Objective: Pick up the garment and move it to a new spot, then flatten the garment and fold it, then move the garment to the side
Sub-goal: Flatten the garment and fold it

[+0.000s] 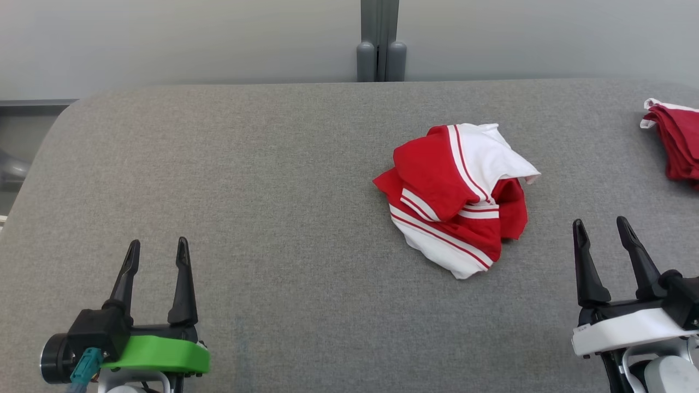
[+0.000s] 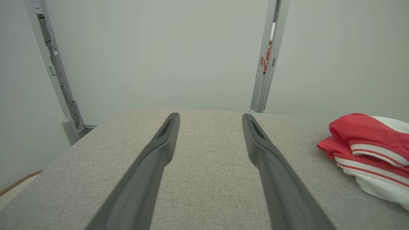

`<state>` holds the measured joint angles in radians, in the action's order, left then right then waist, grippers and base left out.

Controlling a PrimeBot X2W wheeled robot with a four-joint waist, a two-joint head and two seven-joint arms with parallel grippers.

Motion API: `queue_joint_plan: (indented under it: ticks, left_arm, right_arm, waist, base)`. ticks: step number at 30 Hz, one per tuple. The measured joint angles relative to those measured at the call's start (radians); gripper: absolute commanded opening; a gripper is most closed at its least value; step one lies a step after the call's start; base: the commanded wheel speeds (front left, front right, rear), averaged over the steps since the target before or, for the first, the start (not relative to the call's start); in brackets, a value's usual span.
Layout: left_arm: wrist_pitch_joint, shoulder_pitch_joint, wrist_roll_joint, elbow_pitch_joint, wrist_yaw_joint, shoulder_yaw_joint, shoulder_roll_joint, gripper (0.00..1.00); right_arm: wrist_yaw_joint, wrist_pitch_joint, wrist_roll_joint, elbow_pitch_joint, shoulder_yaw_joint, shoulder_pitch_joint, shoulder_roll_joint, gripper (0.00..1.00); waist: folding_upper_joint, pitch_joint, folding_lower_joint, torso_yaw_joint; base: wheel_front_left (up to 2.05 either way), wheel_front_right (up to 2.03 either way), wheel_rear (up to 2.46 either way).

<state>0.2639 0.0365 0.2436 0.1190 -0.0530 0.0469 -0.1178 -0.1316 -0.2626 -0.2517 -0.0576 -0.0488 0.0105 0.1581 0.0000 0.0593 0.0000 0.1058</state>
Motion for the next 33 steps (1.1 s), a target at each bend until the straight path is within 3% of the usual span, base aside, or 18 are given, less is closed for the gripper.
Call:
queue_joint_plan:
  ticks: [11, 25, 33]
  left_arm:
    - [0.000, 0.021, -0.016, 0.012, -0.010, 0.012, 0.025, 1.00]
    - [0.000, 0.052, -0.035, 0.017, -0.023, 0.017, 0.044, 1.00]
    - [0.000, 0.077, -0.046, 0.023, -0.028, 0.027, 0.052, 1.00]
  right_arm:
    - [0.000, 0.002, -0.012, -0.086, 0.085, -0.131, 0.021, 1.00]
    - [0.000, 0.001, -0.071, -0.307, 0.165, -0.243, -0.019, 1.00]
    - [0.000, 0.001, -0.127, -0.360, 0.170, -0.293, -0.037, 1.00]
  waist:
    - [0.0000, 0.034, 0.0000, 0.037]
    - [0.0000, 0.089, 0.0000, 0.095]
    - [0.0000, 0.120, 0.0000, 0.117]
  base:
    - [0.00, 0.00, 0.00]
    - [0.00, 0.00, 0.00]
    - [0.00, 0.00, 0.00]
